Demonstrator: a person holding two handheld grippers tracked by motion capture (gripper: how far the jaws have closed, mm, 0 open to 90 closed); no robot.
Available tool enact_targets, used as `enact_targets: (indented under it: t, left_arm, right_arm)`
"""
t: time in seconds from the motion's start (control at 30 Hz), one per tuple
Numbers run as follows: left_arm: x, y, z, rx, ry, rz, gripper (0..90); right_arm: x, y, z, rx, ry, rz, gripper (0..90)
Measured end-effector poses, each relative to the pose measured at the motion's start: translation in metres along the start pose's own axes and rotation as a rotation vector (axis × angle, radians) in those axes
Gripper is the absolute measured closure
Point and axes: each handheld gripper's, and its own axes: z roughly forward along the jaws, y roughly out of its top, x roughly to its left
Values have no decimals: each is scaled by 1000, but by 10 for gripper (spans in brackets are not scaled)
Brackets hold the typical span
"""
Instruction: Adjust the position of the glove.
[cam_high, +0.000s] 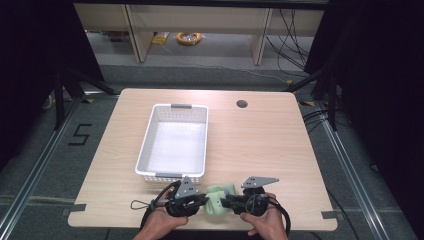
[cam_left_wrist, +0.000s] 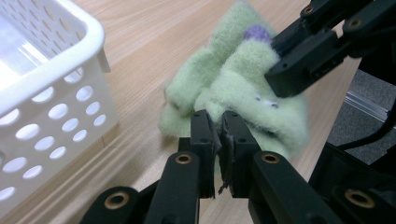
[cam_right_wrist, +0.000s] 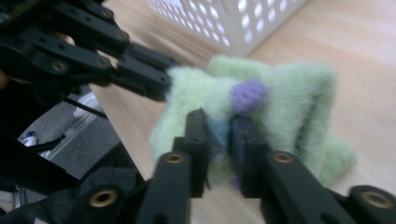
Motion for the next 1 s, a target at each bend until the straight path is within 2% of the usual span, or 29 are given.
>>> enact_targets:
  t: [0.03,0.07,0.1,0.13,0.17,0.23,0.27,0.3,0.33,0.4,0.43,0.47,0.5,0.6,0.63,0.7,0.77,0.8,0.83,0.87,0.9,0.93,0.97,1.0]
  left_arm:
    - [-1,-1,1,-5,3,-19,837]
    - [2,0,2,-4,-5,1,836]
    - [2,0,2,-4,-5,1,834]
    - [1,-1,3,-8,1,-20,834]
    - [4,-2,4,-5,-3,-21,832]
    - [6,-2,4,5,-5,-8,831]
    - [6,-2,4,5,-5,-8,830]
    - [6,-2,5,1,-3,-18,830]
    - [5,-2,5,-9,-11,-27,830]
    - [6,-2,6,0,-3,-28,828]
    - [6,-2,6,0,-3,-28,827]
    - [6,-2,6,-4,-11,-41,827]
    - [7,-2,6,-1,-8,-25,826]
    - [9,-2,6,8,-2,-18,823]
    - [8,-2,7,-8,-13,-36,822]
    - [8,-2,7,-8,-13,-37,822]
    - [8,-2,7,-8,-13,-36,823]
    - [8,-2,7,-7,-12,-34,823]
    - [9,-2,6,10,-6,-15,824]
    - [9,-2,6,10,-6,-15,826]
    - [9,-2,6,10,-4,-22,831]
    - [7,-2,7,-14,-13,-47,831]
    - [8,-1,6,-5,-11,-36,836]
    - [8,1,3,-10,-15,-36,841]
  right_arm:
    - [-1,-2,2,11,7,19,753]
    - [-2,-2,2,9,-5,17,740]
    - [-3,-2,2,17,-2,26,712]
    - [-3,-2,2,17,-2,26,712]
    - [-9,1,-1,15,-2,-40,665]
    - [-8,4,-8,17,-30,-58,654]
    - [-8,4,-8,17,-30,-58,654]
    - [-5,4,-12,12,-40,-22,654]
    - [-10,6,-19,-2,-85,-80,651]
    - [-20,7,-29,8,-144,-103,651]
    - [-21,6,-30,42,-166,-107,640]
    - [-21,6,-30,42,-166,-107,640]
    - [-25,5,-32,69,-169,-110,644]
    - [-30,2,-30,81,-152,-116,653]
    - [-31,1,-27,87,-141,-123,656]
    - [-32,1,-26,92,-140,-142,656]
    - [-31,0,-19,131,-136,-132,661]
    - [-32,0,-16,124,-133,-135,672]
    - [-34,0,-13,132,-130,-162,724]
    - [-33,0,-11,127,-121,-162,755]
    - [-33,2,-11,156,-119,-185,816]
    - [-33,2,-11,156,-119,-185,816]
    - [-33,2,-11,154,-119,-197,847]
    - [-32,3,-12,129,-119,-189,860]
